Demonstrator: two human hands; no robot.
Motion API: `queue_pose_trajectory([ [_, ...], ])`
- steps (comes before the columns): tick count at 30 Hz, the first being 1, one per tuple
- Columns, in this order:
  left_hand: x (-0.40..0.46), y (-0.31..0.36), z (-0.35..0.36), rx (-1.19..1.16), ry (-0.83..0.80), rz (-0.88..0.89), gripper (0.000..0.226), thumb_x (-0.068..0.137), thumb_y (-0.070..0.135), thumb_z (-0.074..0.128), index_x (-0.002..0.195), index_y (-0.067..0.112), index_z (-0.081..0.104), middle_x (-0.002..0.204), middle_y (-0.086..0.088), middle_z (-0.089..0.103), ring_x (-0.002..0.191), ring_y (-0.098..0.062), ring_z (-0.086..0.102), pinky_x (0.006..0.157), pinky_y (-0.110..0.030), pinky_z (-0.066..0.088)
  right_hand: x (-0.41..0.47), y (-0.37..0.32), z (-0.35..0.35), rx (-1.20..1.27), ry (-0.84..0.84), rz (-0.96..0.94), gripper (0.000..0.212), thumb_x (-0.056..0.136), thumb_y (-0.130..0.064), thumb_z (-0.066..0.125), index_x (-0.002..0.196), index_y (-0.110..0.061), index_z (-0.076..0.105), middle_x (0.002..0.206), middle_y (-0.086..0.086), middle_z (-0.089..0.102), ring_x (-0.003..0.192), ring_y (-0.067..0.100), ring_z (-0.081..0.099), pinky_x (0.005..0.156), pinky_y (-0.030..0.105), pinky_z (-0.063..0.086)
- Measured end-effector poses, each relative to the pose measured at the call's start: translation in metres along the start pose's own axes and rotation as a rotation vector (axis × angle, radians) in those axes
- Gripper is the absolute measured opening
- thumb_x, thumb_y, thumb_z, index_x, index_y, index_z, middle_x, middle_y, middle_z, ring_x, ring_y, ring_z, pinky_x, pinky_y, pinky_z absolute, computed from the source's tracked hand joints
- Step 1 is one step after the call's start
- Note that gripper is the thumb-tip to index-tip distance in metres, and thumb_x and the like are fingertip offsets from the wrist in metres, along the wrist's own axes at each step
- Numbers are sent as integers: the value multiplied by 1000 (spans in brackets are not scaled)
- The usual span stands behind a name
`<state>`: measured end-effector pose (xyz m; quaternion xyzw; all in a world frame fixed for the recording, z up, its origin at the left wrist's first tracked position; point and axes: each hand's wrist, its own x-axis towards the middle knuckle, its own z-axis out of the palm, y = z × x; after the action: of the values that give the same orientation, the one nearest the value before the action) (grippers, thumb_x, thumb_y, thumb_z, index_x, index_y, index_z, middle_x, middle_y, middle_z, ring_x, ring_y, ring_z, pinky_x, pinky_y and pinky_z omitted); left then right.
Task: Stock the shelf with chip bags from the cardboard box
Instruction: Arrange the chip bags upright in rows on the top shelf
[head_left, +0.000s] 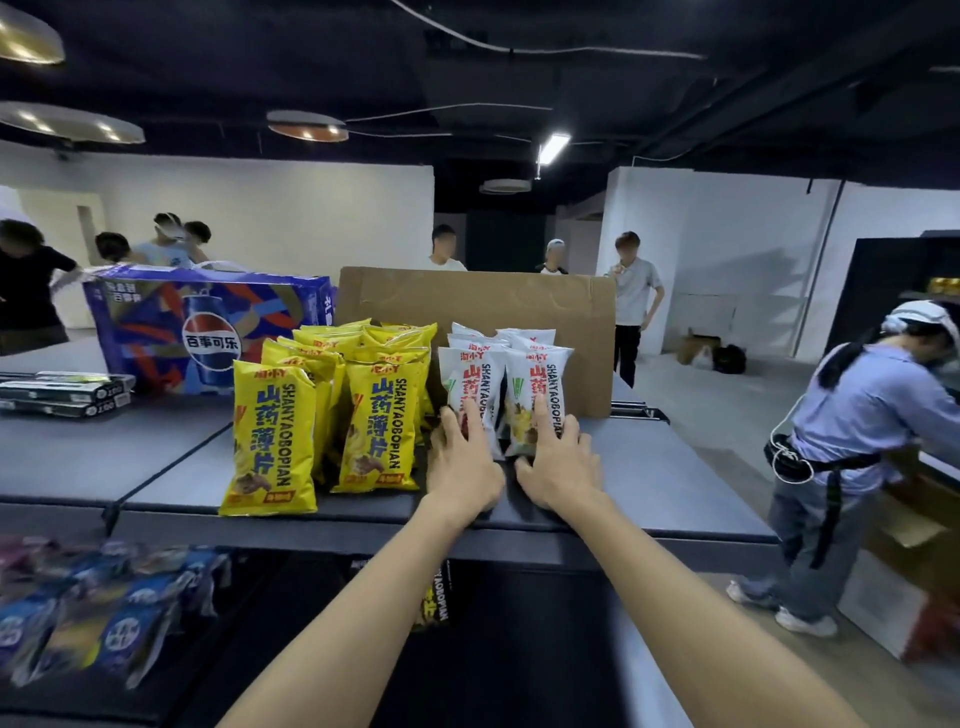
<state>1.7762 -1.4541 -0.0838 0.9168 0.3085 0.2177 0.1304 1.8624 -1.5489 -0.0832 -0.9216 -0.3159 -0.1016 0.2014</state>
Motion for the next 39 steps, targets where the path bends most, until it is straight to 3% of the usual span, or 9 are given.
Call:
queue_pose_trajectory([
  [4, -30, -9, -11, 11, 52, 75, 63, 88, 24, 53, 145, 15, 28, 145, -19, 24, 126, -39, 35, 103, -44, 35, -34, -10, -12, -28, 70, 24, 67, 90, -41, 53, 148, -27, 23, 144, 10, 37, 127, 33, 38, 99, 43, 38],
  [7, -51, -18, -23, -11, 42, 121, 49, 89, 23, 52, 136, 14, 41, 134, -15, 40, 120, -35, 41, 95, -41, 40, -57, -19, -18, -60, 89, 42, 63, 91, -40, 53, 146, -23, 29, 139, 10, 42, 123, 31, 43, 97, 42, 40],
  [17, -89, -40, -52, -54, 114, 211, 58, 89, 26, 54, 144, 19, 38, 126, -8, 55, 115, -26, 52, 84, -37, 49, -111, -43, -37, -66, 154, 50, 55, 91, -37, 52, 141, -19, 36, 136, 10, 48, 119, 30, 49, 94, 42, 44],
  [26, -108, -19, -61, -95, 200, 319, 24, 87, 24, 53, 109, 15, 50, 98, -3, 58, 92, -25, 58, 63, -33, 40, -133, -28, -58, -43, 184, 56, 40, 92, -34, 50, 128, -18, 44, 120, 7, 60, 107, 29, 58, 77, 36, 43],
  [30, -131, 12, -41, -107, 186, 538, 31, 87, 27, 53, 117, 22, 52, 102, 1, 59, 95, -21, 59, 69, -38, 51, -153, 2, -62, -46, 216, 117, 30, 92, -34, 51, 117, -18, 47, 109, 7, 65, 99, 31, 62, 71, 36, 40],
  [32, -147, 30, -21, -114, 202, 604, 26, 86, 28, 53, 112, 22, 52, 99, 4, 60, 93, -20, 59, 66, -37, 51, -167, 25, -58, -27, 231, 140, 23, 91, -33, 50, 108, -18, 48, 101, 7, 68, 95, 32, 63, 70, 36, 42],
  [35, -177, 52, 22, -146, 178, 624, 21, 84, 28, 53, 104, 23, 52, 93, 7, 58, 85, -17, 59, 60, -36, 51, -196, 75, -45, 8, 250, 158, 21, 89, -33, 51, 105, -20, 48, 94, 4, 69, 91, 32, 65, 68, 35, 42],
  [39, -225, 64, 97, -123, 14, 617, 18, 86, 26, 50, 103, 23, 50, 92, 6, 55, 81, -16, 58, 55, -31, 45, -243, 156, -11, 14, 166, 205, 25, 87, -36, 52, 108, -23, 48, 88, 1, 69, 88, 31, 65, 69, 37, 50],
])
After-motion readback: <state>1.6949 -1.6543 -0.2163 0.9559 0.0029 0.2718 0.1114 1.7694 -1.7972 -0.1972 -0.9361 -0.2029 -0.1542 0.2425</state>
